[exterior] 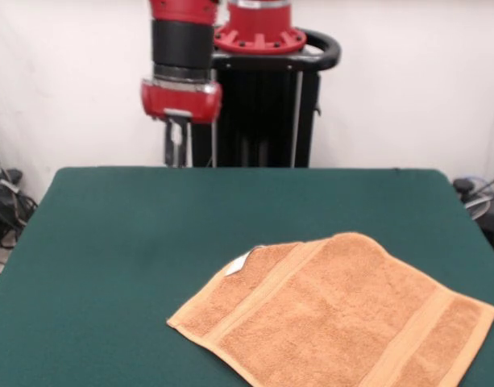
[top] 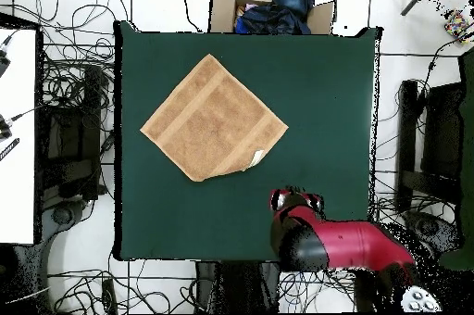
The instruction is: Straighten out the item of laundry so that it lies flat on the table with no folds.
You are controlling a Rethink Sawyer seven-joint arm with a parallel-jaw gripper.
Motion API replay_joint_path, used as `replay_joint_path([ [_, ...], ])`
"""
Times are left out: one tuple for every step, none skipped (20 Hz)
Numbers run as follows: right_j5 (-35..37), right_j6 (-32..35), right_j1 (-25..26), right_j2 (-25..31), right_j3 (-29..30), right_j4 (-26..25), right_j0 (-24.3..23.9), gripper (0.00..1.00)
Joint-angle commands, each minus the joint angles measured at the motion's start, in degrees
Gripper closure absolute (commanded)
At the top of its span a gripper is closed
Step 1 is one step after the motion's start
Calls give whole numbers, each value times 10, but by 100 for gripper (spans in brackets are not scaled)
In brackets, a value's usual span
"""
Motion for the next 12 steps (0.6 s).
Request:
replay_joint_path([
  [-34,130,61,-28,-83,83,76,100],
  [-39,132,69,-31,-88,93,83,100],
  [-44,135,77,-40,-94,102,93,100],
  [-46,134,87,-44,-102,109,102,100],
  [-55,134,98,-48,-106,117,108,100],
  [-68,137,110,-55,-110,126,116,100],
  [-77,136,119,-57,-114,134,120,100],
  [-89,136,126,-63,-118,142,129,100],
  [-100,133,136,-63,-125,149,131,100],
  [-106,129,147,-64,-135,155,136,100],
  [-112,124,159,-64,-146,160,139,100],
  [-118,120,171,-70,-158,167,147,100],
])
